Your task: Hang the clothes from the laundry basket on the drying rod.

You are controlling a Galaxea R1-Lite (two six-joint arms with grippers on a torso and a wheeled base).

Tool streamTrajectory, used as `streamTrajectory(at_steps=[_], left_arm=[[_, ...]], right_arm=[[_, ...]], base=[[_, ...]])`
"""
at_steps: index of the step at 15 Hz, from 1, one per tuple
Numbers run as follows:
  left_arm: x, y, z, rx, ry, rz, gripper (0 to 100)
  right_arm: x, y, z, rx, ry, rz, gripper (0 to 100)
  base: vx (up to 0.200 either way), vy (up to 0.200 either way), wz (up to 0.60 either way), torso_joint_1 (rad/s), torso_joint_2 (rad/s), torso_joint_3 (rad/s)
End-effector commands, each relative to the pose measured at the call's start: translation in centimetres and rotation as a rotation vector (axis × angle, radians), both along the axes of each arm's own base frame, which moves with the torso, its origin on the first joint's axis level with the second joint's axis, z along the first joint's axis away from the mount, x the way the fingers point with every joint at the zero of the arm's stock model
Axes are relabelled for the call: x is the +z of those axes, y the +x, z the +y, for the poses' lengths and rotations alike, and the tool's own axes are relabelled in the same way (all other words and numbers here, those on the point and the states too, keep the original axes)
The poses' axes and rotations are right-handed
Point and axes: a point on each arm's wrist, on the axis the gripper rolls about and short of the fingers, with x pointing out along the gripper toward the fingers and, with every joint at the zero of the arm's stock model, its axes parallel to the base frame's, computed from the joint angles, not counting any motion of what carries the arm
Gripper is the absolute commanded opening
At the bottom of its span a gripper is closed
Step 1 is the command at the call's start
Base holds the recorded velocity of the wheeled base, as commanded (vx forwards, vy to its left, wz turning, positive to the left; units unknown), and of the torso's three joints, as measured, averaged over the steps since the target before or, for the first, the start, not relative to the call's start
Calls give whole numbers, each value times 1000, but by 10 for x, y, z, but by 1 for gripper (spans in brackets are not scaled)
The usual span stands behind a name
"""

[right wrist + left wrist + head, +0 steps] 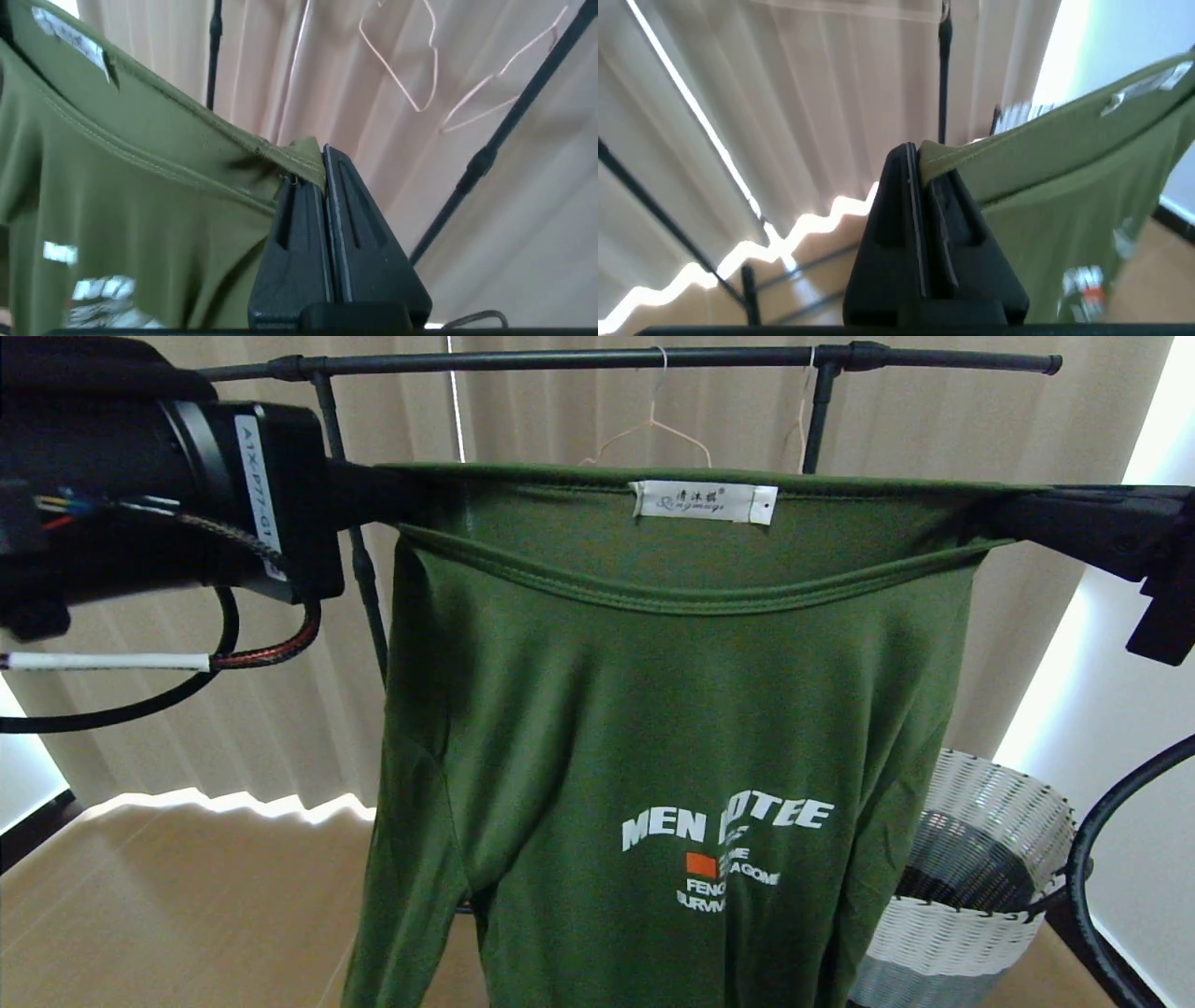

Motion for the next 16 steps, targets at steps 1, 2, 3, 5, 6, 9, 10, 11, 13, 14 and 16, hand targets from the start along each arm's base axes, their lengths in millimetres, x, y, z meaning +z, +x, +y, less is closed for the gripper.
streamTrajectory(at_steps=[1,2,3,5,6,9,10,11,13,14,16], left_arm=[[-1,-3,2,-1,0,28,0],[-2,-4,2,1,-19,50,0],[-3,-5,3,3,-37,72,0],[-5,-6,3,1,-32,90,0],[-6,-7,3,-7,-27,95,0],[-16,-10,-3,-34,1,123,0],[-16,-9,-3,-34,0,120,0],[-16,-7,-5,-32,3,118,0],[-16,-1,-9,-26,7,122,0],[-16,3,-13,-24,9,124,0],[-15,17,-24,-12,-5,115,0]], right_arm=[[-4,5,1,-12,-11,16,0],[-5,7,-1,-27,-15,20,0],[-7,11,-1,-41,-20,28,0],[-10,19,-3,-67,-29,43,0],[-11,20,-4,-73,-31,47,0],[-20,24,-7,-99,-46,74,0],[-19,23,-8,-101,-43,70,0],[-16,15,-13,-102,-39,60,0],[-15,0,-21,-106,-49,65,0],[-14,-16,-30,-106,-67,83,0],[-13,-36,-39,-96,-73,95,0]], base=[[0,0,0,0,0,0],[0,0,0,0,0,0],[0,0,0,0,0,0],[0,0,0,0,0,0],[0,0,0,0,0,0],[0,0,0,0,0,0],[0,0,0,0,0,0],[0,0,0,0,0,0],[0,0,0,0,0,0],[0,0,0,0,0,0],[0,0,0,0,0,0]])
